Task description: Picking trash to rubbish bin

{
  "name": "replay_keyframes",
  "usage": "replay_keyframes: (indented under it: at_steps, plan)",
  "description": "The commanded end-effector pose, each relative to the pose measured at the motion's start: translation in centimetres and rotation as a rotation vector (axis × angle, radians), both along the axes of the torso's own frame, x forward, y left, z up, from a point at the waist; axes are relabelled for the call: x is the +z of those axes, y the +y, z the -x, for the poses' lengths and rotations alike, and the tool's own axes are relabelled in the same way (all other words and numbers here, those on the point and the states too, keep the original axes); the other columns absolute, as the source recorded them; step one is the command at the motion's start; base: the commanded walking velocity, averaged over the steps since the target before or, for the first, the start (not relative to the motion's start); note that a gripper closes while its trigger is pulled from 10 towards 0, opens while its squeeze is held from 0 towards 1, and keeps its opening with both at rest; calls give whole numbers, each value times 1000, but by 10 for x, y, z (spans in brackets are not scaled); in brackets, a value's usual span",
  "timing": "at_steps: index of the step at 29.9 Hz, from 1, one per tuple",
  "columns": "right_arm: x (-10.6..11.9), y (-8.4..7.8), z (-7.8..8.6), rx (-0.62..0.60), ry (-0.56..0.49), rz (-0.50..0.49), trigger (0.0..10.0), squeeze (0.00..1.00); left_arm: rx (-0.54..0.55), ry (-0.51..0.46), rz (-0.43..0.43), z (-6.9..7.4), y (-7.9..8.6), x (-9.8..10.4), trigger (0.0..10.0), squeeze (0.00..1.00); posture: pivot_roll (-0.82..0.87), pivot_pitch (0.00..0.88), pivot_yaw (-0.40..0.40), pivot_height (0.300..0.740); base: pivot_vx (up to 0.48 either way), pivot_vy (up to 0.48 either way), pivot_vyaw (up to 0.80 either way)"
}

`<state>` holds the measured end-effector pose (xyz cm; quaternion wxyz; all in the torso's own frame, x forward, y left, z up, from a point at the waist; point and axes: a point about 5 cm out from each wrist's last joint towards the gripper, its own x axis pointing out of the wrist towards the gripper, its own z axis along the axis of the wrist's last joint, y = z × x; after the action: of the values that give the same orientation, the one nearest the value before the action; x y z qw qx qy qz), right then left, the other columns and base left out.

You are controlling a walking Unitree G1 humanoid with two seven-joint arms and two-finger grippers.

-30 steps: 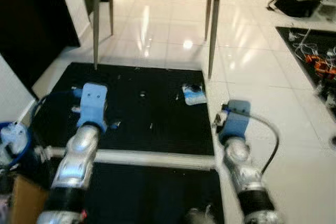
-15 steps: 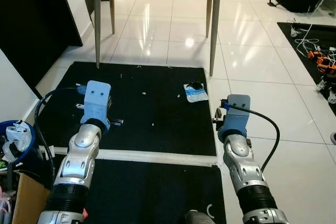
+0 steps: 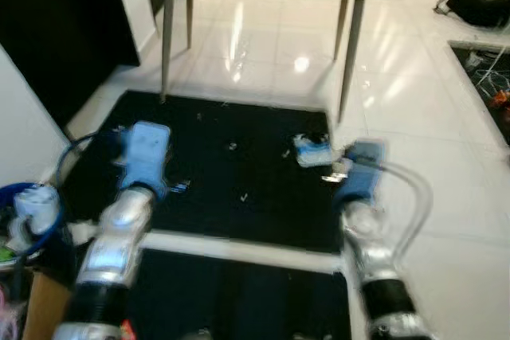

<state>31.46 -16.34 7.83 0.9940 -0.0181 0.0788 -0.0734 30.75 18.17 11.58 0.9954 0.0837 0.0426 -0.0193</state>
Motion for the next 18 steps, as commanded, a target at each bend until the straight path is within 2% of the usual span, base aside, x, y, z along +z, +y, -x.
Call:
replay_keyframes:
  at_steps: [1, 18]
  plan:
    - [-4, -10, 3, -28, 19, 11, 10000, 0, -8, 2, 0, 1, -3, -1, 10000, 0, 56, 55, 21, 740, 330, 0, 0]
    - [-2, -14, 2, -24, 20, 15, 10000, 0, 8, -12, 8, 0, -1, 1, 10000, 0, 45, 41, 13, 740, 328, 0, 0]
